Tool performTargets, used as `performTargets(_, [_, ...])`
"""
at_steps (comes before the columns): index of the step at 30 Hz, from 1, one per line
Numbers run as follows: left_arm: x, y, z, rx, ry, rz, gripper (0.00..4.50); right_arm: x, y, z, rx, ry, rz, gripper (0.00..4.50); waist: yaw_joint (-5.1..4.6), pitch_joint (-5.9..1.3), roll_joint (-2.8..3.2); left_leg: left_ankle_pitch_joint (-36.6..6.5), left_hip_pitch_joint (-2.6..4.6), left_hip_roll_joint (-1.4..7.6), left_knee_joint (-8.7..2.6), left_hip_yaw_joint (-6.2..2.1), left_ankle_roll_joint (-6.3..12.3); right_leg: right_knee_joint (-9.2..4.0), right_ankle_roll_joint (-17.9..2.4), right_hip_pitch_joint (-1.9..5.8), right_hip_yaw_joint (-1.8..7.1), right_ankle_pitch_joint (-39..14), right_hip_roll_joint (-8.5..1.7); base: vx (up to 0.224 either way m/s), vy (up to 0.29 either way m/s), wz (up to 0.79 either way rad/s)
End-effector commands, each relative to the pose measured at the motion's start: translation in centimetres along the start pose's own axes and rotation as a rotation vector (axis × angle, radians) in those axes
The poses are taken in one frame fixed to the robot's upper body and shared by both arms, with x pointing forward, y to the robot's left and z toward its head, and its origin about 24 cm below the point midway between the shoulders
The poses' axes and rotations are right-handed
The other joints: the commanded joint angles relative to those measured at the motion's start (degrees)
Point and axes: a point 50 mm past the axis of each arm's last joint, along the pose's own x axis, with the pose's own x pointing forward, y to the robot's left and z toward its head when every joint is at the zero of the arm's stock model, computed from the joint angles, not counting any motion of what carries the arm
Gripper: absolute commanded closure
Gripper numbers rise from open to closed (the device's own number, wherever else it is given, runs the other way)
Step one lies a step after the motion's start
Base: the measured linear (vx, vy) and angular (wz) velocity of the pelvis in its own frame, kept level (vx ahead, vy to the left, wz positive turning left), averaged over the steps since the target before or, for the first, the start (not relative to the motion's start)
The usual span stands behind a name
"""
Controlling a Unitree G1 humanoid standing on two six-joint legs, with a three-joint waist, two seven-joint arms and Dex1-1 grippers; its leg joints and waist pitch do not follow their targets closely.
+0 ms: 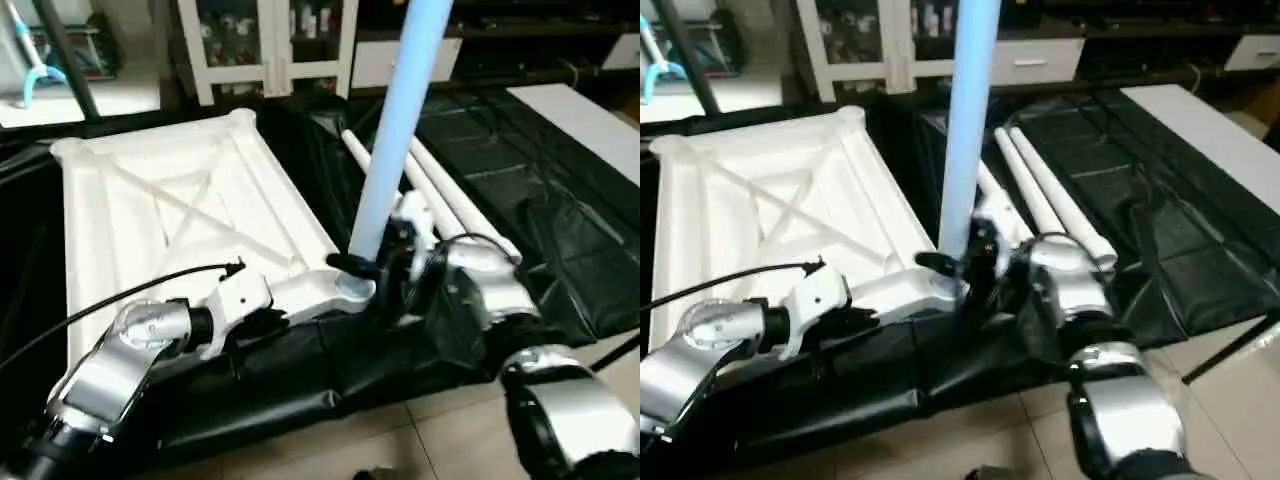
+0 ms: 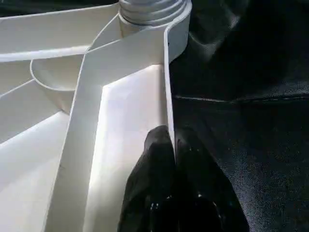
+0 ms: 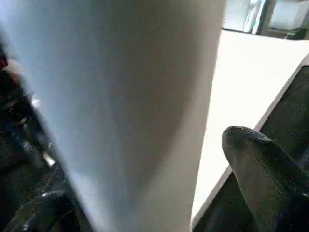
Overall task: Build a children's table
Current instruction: Rotate leg to tighten
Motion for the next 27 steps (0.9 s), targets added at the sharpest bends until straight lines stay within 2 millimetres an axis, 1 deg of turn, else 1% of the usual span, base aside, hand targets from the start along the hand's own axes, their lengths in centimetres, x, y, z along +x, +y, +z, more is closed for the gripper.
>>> performTargets(1, [0.2, -0.4, -1.4, -0.023, 0.071, -0.036, 4.5, -1.1, -0.1, -0.2, -0.005, 0.005, 0.009, 0.61, 0.39, -3.96, 1.1, -12.1, 0.34, 1.08, -4.14, 0.39, 4.31, -3.04, -15.6, 3.17, 2.4, -10.4, -1.56, 0.0, 0.0, 0.0])
performTargets(2, [0.3, -0.4, -1.4, -0.02, 0.072, -0.04, 4.5, -1.3, 0.0, -0.4, 0.012, 0.009, 0.025, 0.61, 0.51, -3.97, 1.1, -13.2, 0.34, 1.01, -4.21, 0.39, 3.92, -3.16, -15.2, 3.25, 2.41, -11.7, -1.5, 0.0, 0.0, 0.0])
performTargets(3, [0.3, -0.4, -1.4, -0.02, 0.072, -0.04, 4.5, -1.3, 0.0, -0.4, 0.012, 0.009, 0.025, 0.87, 0.51, -3.97, 1.1, -13.2, 0.34, 1.01, -4.21, 0.39, 3.92, -3.16, -15.2, 3.25, 2.41, -11.7, -1.5, 0.0, 0.0, 0.0])
performTargets(4, [0.4, -0.4, -1.4, -0.017, 0.075, -0.043, 4.5, -1.4, 0.1, -0.6, 0.026, 0.01, 0.026, 0.95, 0.63, -3.92, 1.19, -14.5, 0.22, 0.98, -4.3, 0.23, 3.18, -3.3, -14.6, 3.34, 2.46, -14.1, -1.59, 0.0, 0.0, 0.0])
performTargets(6, [0.4, -0.4, -1.4, -0.016, 0.076, -0.044, 4.5, -1.4, 0.1, -0.6, 0.028, 0.009, 0.024, 0.96, 0.58, -3.86, 1.01, -15.9, 0.24, 0.99, -4.33, 0.2, 2.63, -3.57, -13.8, 3.22, 2.48, -16.4, -1.64, 0.0, 0.0, 0.0])
performTargets(7, [0.4, -0.3, -1.5, -0.013, 0.078, -0.045, 4.5, -1.4, 0.1, -0.8, 0.035, 0.009, 0.018, 0.96, 0.66, -3.88, 1.31, -16.3, 0.31, 0.98, -4.33, 0.15, 2.4, -3.63, -13.7, 3.18, 2.48, -17.0, -1.68, 0.0, 0.0, 0.0])
performTargets(8, [0.4, -0.4, -1.5, -0.013, 0.078, -0.046, 4.5, -1.4, 0.2, -1.0, 0.041, 0.011, 0.014, 1.28, 0.63, -3.93, 1.22, -16.6, 0.4, 0.98, -4.29, 0.18, 2.2, -3.74, -13.5, 3.05, 2.51, -17.3, -1.64, 0.0, 0.0, 0.0])
performTargets(9, [0.4, -0.4, -1.5, -0.013, 0.078, -0.047, 4.5, -1.4, 0.2, -1.1, 0.043, 0.012, 0.012, 1.28, 0.68, -3.89, 1.22, -16.7, 0.34, 0.99, -4.33, 0.14, 2.06, -3.79, -13.4, 3.08, 2.5, -17.6, -1.62, 0.0, 0.0, 0.0])
performTargets(11, [0.5, -0.4, -1.5, -0.013, 0.079, -0.053, 4.5, -1.3, 0.2, -1.2, 0.045, 0.013, -0.002, 1.5, 0.81, -3.93, 1.24, -16.6, 0.39, 1.01, -4.3, 0.15, 2.02, -3.8, -13.3, 3.0, 2.53, -17.6, -1.6, 0.0, 0.0, 0.0])
performTargets(12, [0.5, -0.5, -1.5, -0.013, 0.079, -0.056, 4.5, -1.2, 0.2, -1.2, 0.046, 0.009, -0.007, 1.5, 0.84, -3.98, 1.27, -16.2, 0.31, 1.02, -4.3, 0.11, 2.01, -3.74, -13.3, 3.09, 2.56, -17.4, -1.62, 0.0, 0.0, 0.0])
performTargets(13, [0.5, -0.5, -1.5, -0.013, 0.079, -0.057, 4.5, -1.2, 0.2, -1.2, 0.046, 0.008, -0.009, 1.75, 0.91, -3.99, 1.33, -15.9, 0.33, 1.06, -4.34, 0.08, 1.91, -3.69, -13.3, 3.06, 2.54, -17.1, -1.54, 0.0, 0.0, 0.0])
performTargets(15, [0.4, -0.6, -1.6, -0.012, 0.081, -0.06, 4.5, -1.1, 0.2, -1.2, 0.05, 0.002, -0.008, 1.81, 0.97, -4.02, 1.31, -15.5, 0.39, 1.05, -4.3, 0.15, 1.92, -3.63, -13.6, 3.0, 2.67, -16.3, -1.45, 0.0, 0.0, 0.0])
performTargets(16, [0.4, -0.6, -1.6, -0.012, 0.082, -0.064, 4.5, -1.1, 0.1, -1.1, 0.058, -0.008, -0.019, 1.88, 0.93, -4.0, 1.15, -15.4, 0.32, 1.03, -4.29, 0.18, 1.98, -3.59, -13.7, 3.04, 2.77, -16.0, -1.38, 0.0, 0.0, 0.0])
performTargets(18, [0.4, -0.6, -1.6, -0.012, 0.083, -0.065, 4.5, -1.1, 0.1, -1.0, 0.06, -0.012, -0.025, 2.14, 0.91, -3.99, 1.14, -15.3, 0.23, 0.98, -4.32, 0.13, 1.94, -3.54, -13.4, 3.13, 2.87, -16.5, -1.3, 0.0, 0.0, 0.0])
performTargets(19, [0.5, -0.7, -1.6, -0.013, 0.082, -0.065, 4.5, -1.1, 0.0, -1.0, 0.061, -0.023, -0.048, 2.22, 0.9, -3.94, 1.04, -15.8, 0.36, 0.97, -4.31, 0.16, 1.88, -3.66, -13.3, 3.0, 2.93, -17.4, -1.27, 0.0, 0.0, 0.0])
performTargets(21, [0.5, -0.7, -1.6, -0.013, 0.081, -0.059, 4.5, -0.9, -0.1, -1.0, 0.068, -0.04, -0.081, 2.33, 0.82, -3.8, 0.93, -16.5, 0.25, 0.91, -4.37, 0.09, 1.69, -3.74, -12.7, 2.99, 3.02, -19.1, -1.28, 0.0, 0.0, 0.0])
performTargets(22, [0.6, -0.6, -1.6, -0.019, 0.082, -0.047, 4.5, -0.8, -0.1, -1.2, 0.073, -0.046, -0.115, 2.43, 0.73, -3.71, 0.86, -17.3, 0.27, 0.81, -4.38, 0.05, 1.43, -3.9, -12.0, 2.93, 3.06, -21.0, -1.28, 0.0, 0.0, 0.0])
performTargets(23, [0.6, -0.6, -1.6, -0.019, 0.082, -0.047, 4.5, -0.8, -0.1, -1.2, 0.073, -0.046, -0.115, 2.43, 0.73, -3.69, 0.85, -17.8, 0.39, 0.8, -4.38, 0.04, 1.27, -3.99, -11.7, 2.8, 3.08, -22.0, -1.26, 0.0, 0.0, 0.0])
performTargets(24, [0.7, -0.6, -1.6, -0.02, 0.083, -0.045, 4.5, -0.7, -0.1, -1.2, 0.073, -0.046, -0.118, 2.53, 0.66, -3.63, 0.86, -18.7, 0.48, 0.75, -4.4, -0.03, 1.04, -4.16, -11.1, 2.69, 3.1, -23.7, -1.26, 0.0, 0.0, 0.0])
performTargets(25, [0.9, -0.6, -1.6, -0.034, 0.087, -0.02, 4.5, -0.5, 0.0, -1.6, 0.081, -0.05, -0.165, 2.54, 0.57, -3.55, 0.82, -19.5, 0.51, 0.74, -4.45, -0.08, 0.8, -4.25, -10.8, 2.56, 3.14, -24.5, -1.21, 0.0, 0.0, 0.0])
performTargets(27, [1.0, -0.5, -1.5, -0.051, 0.089, -0.003, 4.5, -0.3, 0.0, -1.8, 0.095, -0.054, -0.194, 2.55, 0.44, -3.41, 0.85, -20.8, 0.72, 0.69, -4.45, -0.1, 0.41, -4.48, -10.2, 2.3, 3.16, -26.3, -1.21, 0.0, 0.0, 0.0])
